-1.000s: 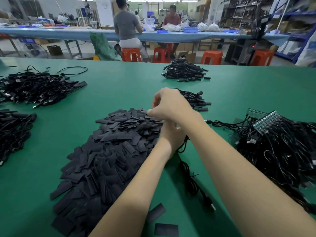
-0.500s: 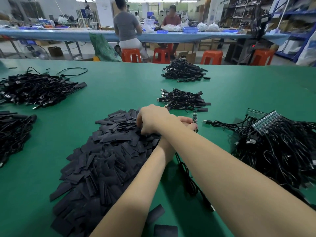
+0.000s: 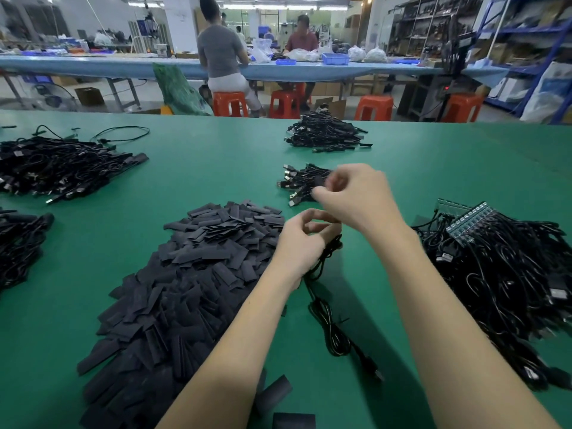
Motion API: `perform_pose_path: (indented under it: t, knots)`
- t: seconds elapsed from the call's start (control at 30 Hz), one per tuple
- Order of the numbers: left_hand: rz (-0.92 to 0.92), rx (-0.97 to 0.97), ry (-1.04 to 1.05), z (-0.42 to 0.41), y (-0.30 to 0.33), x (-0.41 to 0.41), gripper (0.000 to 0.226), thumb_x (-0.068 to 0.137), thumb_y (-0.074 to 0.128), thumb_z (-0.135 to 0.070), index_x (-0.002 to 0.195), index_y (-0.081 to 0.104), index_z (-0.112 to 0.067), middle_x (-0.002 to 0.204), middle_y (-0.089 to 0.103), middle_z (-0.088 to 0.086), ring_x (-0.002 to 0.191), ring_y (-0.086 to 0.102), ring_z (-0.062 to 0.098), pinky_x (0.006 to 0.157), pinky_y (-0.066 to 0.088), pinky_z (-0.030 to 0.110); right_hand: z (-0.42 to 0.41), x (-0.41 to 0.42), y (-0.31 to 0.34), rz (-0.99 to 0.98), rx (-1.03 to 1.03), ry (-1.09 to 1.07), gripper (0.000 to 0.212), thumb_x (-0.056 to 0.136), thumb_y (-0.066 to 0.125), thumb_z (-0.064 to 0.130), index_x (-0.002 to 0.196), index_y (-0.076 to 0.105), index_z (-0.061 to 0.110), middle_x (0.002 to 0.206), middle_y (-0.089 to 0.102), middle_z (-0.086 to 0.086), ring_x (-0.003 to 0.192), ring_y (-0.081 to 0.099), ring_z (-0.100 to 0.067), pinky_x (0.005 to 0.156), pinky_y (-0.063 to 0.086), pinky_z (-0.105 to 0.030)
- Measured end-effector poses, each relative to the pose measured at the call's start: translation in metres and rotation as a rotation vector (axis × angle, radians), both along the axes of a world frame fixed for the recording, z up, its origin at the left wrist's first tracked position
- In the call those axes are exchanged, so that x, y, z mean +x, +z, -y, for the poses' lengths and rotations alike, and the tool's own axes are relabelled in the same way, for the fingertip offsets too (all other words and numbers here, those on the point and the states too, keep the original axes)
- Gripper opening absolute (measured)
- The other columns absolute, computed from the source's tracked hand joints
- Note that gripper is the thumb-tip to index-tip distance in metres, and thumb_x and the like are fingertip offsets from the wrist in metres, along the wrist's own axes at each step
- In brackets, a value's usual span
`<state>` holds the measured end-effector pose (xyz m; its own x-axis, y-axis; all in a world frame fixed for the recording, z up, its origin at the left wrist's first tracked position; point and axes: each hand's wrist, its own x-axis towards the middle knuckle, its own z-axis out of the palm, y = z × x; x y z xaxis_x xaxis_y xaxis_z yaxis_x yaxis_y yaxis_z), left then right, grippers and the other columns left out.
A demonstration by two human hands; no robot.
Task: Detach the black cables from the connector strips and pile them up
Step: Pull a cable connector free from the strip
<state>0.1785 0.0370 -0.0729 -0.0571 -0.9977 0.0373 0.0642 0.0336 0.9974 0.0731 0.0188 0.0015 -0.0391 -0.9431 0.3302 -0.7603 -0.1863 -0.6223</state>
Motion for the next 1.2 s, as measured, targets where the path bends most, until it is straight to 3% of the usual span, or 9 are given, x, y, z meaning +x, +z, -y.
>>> perform_pose_path:
  t: [0.17, 0.27, 0.37, 0.47, 0.53, 0.67, 0.83, 1.0, 1.2]
  knots:
    - [0.08, -0.016, -0.024, 0.0, 0.0, 0.002, 0.012, 0.085, 0.076, -0.009, 0.088, 0.075, -0.02, 0.093, 0.077, 0.012, 0.084, 0.074, 0.026, 0.085, 0.058, 0.038, -0.017, -0.047, -0.034, 0.564, 0.095, -0.108, 0.024, 0.075, 0.061, 0.034, 0.069, 0.064, 0.011, 0.071, 0.071, -0.004, 0.058, 0.053, -0.011, 0.059, 0.049, -0.031]
    - [0.107, -0.006, -0.038, 0.0, 0.002, 0.005, 0.01, 0.085, 0.078, -0.013, 0.089, 0.074, -0.021, 0.096, 0.078, 0.009, 0.094, 0.074, 0.03, 0.091, 0.057, 0.039, -0.018, -0.058, -0.05, 0.949, 0.156, -0.119, 0.02, 0.084, 0.058, 0.014, 0.065, 0.053, 0.015, 0.069, 0.069, 0.0, 0.048, 0.048, -0.008, 0.046, 0.038, -0.02]
    - [0.067, 0.028, -0.075, 0.0, 0.006, 0.01, 0.009, 0.087, 0.077, -0.012, 0.092, 0.073, -0.019, 0.096, 0.078, 0.009, 0.087, 0.076, 0.028, 0.083, 0.06, 0.03, -0.019, -0.062, -0.062, 1.114, 0.289, -0.06, 0.016, 0.087, 0.053, 0.002, 0.075, 0.052, 0.012, 0.073, 0.07, -0.004, 0.048, 0.045, -0.01, 0.044, 0.033, -0.018]
    - [0.046, 0.061, -0.134, -0.002, 0.008, 0.014, 0.008, 0.089, 0.075, -0.013, 0.094, 0.071, -0.017, 0.087, 0.077, 0.006, 0.076, 0.076, 0.02, 0.064, 0.058, 0.022, -0.022, -0.066, -0.065, 1.183, 0.376, 0.122, 0.017, 0.087, 0.069, 0.003, 0.082, 0.057, 0.014, 0.091, 0.077, -0.006, 0.063, 0.062, -0.013, 0.053, 0.047, -0.018]
    - [0.061, 0.072, -0.164, -0.003, 0.009, 0.017, 0.007, 0.09, 0.074, -0.016, 0.095, 0.071, -0.019, 0.088, 0.077, 0.007, 0.077, 0.076, 0.021, 0.063, 0.058, 0.023, -0.025, -0.07, -0.064, 1.257, 0.396, 0.238, 0.026, 0.077, 0.079, 0.008, 0.09, 0.058, 0.015, 0.103, 0.077, -0.009, 0.076, 0.071, -0.018, 0.062, 0.055, -0.019]
    - [0.053, 0.081, -0.2, -0.003, 0.01, 0.021, 0.008, 0.086, 0.077, -0.02, 0.086, 0.074, -0.027, 0.087, 0.076, 0.006, 0.08, 0.076, 0.023, 0.063, 0.057, 0.024, -0.028, -0.076, -0.065, 1.247, 0.401, 0.33, 0.045, 0.071, 0.079, 0.01, 0.113, 0.065, 0.012, 0.113, 0.076, -0.009, 0.092, 0.075, -0.021, 0.074, 0.058, -0.022]
    - [0.03, 0.109, -0.233, -0.002, 0.01, 0.025, 0.011, 0.073, 0.079, -0.029, 0.083, 0.076, -0.032, 0.087, 0.075, 0.003, 0.082, 0.076, 0.025, 0.068, 0.058, 0.027, -0.029, -0.076, -0.066, 1.22, 0.3, 0.324, 0.028, 0.062, 0.084, 0.014, 0.088, 0.078, 0.021, 0.104, 0.077, -0.004, 0.096, 0.074, -0.019, 0.077, 0.058, -0.023]
    - [0.027, 0.146, -0.273, -0.001, 0.011, 0.028, 0.016, 0.068, 0.083, -0.031, 0.083, 0.078, -0.032, 0.089, 0.076, 0.002, 0.082, 0.075, 0.024, 0.079, 0.055, 0.029, -0.03, -0.073, -0.065, 1.122, 0.167, 0.373, 0.027, 0.061, 0.086, 0.025, 0.087, 0.079, 0.028, 0.105, 0.077, 0.0, 0.107, 0.07, -0.016, 0.081, 0.056, -0.023]
    - [-0.012, 0.171, -0.332, 0.0, 0.011, 0.029, 0.014, 0.074, 0.085, -0.025, 0.087, 0.08, -0.028, 0.088, 0.076, 0.001, 0.078, 0.074, 0.022, 0.075, 0.056, 0.024, -0.031, -0.069, -0.067, 1.058, 0.137, 0.398, 0.025, 0.062, 0.086, 0.026, 0.086, 0.08, 0.026, 0.101, 0.078, -0.002, 0.092, 0.068, -0.009, 0.083, 0.056, -0.023]
